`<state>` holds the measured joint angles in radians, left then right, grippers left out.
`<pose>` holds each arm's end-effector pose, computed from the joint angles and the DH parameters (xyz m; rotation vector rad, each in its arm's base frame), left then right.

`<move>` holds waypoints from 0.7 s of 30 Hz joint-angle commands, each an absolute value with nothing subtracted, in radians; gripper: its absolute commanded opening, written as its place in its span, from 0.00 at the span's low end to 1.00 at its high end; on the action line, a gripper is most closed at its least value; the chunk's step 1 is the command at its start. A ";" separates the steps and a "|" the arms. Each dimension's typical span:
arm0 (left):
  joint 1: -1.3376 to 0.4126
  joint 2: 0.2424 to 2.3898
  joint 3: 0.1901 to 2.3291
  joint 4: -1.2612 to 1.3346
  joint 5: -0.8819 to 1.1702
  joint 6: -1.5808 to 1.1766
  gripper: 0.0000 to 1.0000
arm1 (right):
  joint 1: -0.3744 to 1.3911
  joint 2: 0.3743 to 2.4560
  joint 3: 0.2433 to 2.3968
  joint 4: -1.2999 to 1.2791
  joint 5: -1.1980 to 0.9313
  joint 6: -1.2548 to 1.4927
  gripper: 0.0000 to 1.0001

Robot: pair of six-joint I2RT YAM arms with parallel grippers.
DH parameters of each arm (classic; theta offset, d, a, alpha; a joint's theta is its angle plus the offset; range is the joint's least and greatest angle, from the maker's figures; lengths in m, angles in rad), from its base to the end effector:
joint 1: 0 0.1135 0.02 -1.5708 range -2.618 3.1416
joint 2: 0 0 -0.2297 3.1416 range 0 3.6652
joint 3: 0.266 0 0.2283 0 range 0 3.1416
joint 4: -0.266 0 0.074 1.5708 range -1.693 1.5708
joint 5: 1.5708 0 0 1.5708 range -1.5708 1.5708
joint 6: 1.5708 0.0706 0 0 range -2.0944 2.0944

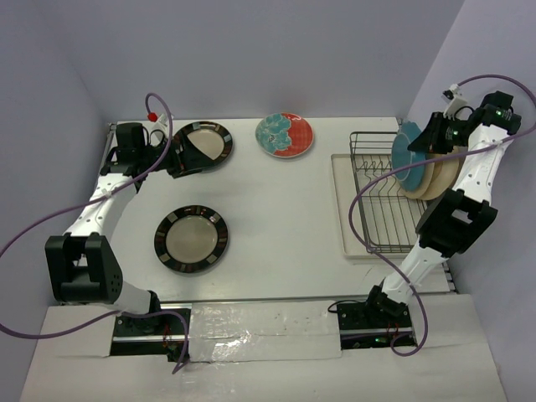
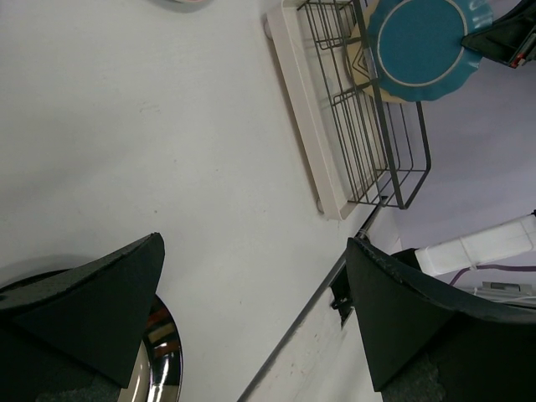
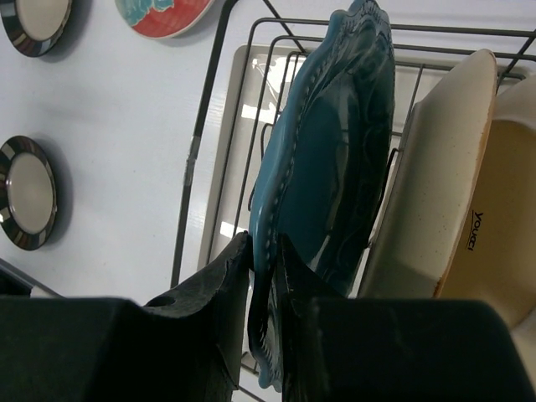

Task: Load the plates into the dish rack

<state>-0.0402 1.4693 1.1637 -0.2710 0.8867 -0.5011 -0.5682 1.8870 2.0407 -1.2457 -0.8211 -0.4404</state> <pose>0.3218 -0.0677 0.2683 0.0469 2.1606 -1.2612 0.3280 -0.1481 0.3165 -0.0960 2.2879 0.5992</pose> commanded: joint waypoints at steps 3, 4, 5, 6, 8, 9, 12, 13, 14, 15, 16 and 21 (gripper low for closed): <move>-0.043 1.473 1.206 -0.242 0.913 -0.508 0.99 | -0.571 1.870 2.045 -1.197 -0.831 -0.454 0.13; -0.043 1.471 1.206 -0.242 0.913 -0.508 0.99 | -0.571 1.864 2.043 -1.190 -0.824 -0.448 0.21; -0.043 1.473 1.206 -0.242 0.913 -0.508 0.99 | -0.571 1.856 2.040 -1.184 -0.804 -0.445 0.27; -0.043 1.471 1.207 -0.244 0.911 -0.508 0.99 | -0.571 1.850 2.040 -1.171 -0.795 -0.442 0.33; -0.043 1.470 1.206 -0.244 0.905 -0.505 0.99 | -0.571 1.832 2.045 -1.164 -0.775 -0.433 0.47; -0.043 1.468 1.207 -0.245 0.899 -0.503 0.99 | -0.571 1.825 2.048 -1.151 -0.747 -0.430 0.50; -0.043 1.468 1.210 -0.252 0.891 -0.500 0.99 | -0.571 1.790 2.042 -1.115 -0.688 -0.414 0.61; -0.043 1.468 1.212 -0.252 0.891 -0.502 0.99 | -0.571 1.776 2.042 -1.109 -0.675 -0.410 0.67; -0.043 1.467 1.215 -0.253 0.890 -0.502 0.99 | -0.571 1.769 2.045 -1.106 -0.667 -0.408 0.69; -0.043 1.468 1.215 -0.256 0.884 -0.497 0.99 | -0.571 1.761 2.046 -1.095 -0.648 -0.407 0.76; -0.044 1.467 1.218 -0.258 0.877 -0.495 0.99 | -0.571 1.741 2.046 -1.088 -0.637 -0.403 0.84; -0.072 1.451 1.229 -0.276 0.675 -0.491 0.99 | -0.568 1.634 2.028 -0.980 -0.561 -0.368 1.00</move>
<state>-0.0471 1.4708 1.1713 -0.2783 0.8108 -0.5098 -0.5682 1.7489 2.0315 -1.0908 -0.6182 -0.3954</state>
